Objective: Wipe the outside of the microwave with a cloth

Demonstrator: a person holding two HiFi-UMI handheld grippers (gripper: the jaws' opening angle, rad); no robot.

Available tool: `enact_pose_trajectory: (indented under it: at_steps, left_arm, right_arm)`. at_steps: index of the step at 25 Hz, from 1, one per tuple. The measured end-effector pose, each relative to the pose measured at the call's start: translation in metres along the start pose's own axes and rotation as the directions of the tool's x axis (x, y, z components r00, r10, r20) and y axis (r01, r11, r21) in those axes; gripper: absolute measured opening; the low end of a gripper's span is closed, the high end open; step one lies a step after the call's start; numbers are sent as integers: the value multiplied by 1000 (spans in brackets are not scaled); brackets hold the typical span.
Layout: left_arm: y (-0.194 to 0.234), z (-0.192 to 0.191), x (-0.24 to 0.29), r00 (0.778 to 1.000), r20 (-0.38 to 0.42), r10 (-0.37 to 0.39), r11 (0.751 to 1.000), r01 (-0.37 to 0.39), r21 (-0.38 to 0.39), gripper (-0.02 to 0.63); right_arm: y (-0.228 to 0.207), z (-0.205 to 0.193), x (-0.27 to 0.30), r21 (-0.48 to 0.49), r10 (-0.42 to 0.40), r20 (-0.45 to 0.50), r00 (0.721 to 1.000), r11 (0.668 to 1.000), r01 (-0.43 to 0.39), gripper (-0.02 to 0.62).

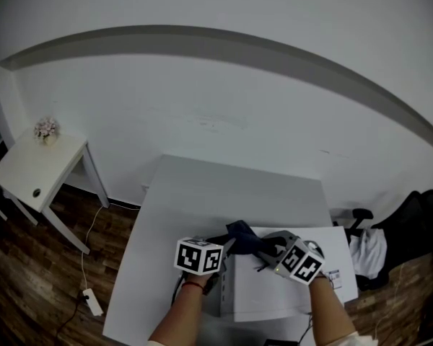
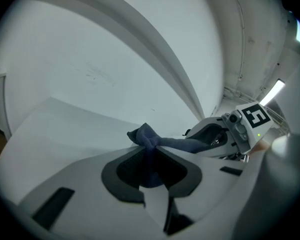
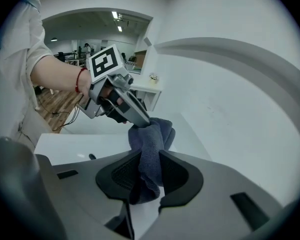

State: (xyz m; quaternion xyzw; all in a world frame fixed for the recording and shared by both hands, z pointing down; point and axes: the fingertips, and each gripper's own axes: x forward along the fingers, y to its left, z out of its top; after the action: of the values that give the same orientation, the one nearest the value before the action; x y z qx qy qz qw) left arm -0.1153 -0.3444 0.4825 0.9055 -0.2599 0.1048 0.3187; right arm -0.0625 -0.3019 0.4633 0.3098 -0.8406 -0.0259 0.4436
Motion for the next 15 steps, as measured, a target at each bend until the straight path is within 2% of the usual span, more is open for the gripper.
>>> enact_pose_trajectory:
  at_steps: [5, 8, 12, 15]
  left_arm:
    - [29, -9, -7, 991, -40, 128, 991, -129, -37, 48]
    - [45, -20, -7, 977, -94, 192, 981, -194, -14, 48]
    - [56, -36, 1, 965, -134, 224, 974, -226, 3, 46]
    - [62, -48, 6, 963, -155, 219, 974, -225, -20, 44]
  right_arm:
    - [-12, 23, 21, 2, -24, 25, 999, 1000, 24, 112]
    - [-8, 40, 35, -41, -4, 23, 1000, 999, 5, 112]
    - [0, 55, 51, -161, 20, -13, 1000, 987, -22, 114]
    - [7, 61, 60, -200, 34, -29, 999, 979, -39, 117]
